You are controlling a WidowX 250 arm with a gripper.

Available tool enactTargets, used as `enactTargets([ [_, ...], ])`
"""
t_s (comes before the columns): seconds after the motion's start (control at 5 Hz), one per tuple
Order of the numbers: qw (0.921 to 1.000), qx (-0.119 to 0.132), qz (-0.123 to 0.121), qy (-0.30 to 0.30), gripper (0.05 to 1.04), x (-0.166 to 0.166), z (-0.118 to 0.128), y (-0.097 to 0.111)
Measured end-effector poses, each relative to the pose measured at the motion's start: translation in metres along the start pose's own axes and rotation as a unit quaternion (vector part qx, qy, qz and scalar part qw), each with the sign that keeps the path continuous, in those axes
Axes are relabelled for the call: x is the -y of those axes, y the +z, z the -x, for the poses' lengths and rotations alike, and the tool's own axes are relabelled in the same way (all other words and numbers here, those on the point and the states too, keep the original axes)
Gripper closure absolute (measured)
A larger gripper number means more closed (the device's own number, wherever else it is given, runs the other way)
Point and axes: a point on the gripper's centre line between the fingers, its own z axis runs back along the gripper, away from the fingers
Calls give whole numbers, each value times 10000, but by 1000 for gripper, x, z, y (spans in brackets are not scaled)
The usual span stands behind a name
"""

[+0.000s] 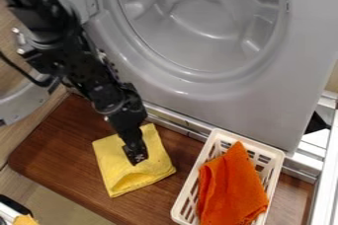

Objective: Move the yellow towel to the left side of the table.

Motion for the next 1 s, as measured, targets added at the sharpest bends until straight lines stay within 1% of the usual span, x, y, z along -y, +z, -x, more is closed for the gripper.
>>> enactTargets([
  [0.2, 9991, 342, 181, -198, 83, 1, -10, -19],
  [0.4, 9991, 379, 150, -144, 83, -3, -11, -31],
  [0.6, 9980, 536, 268, -215, 83, -2, -9, -45],
  [0.8, 9985, 429, 302, -185, 83, -4, -7, -47],
  [1.0, 9986, 385, 323, -141, 83, -4, -4, -48],
])
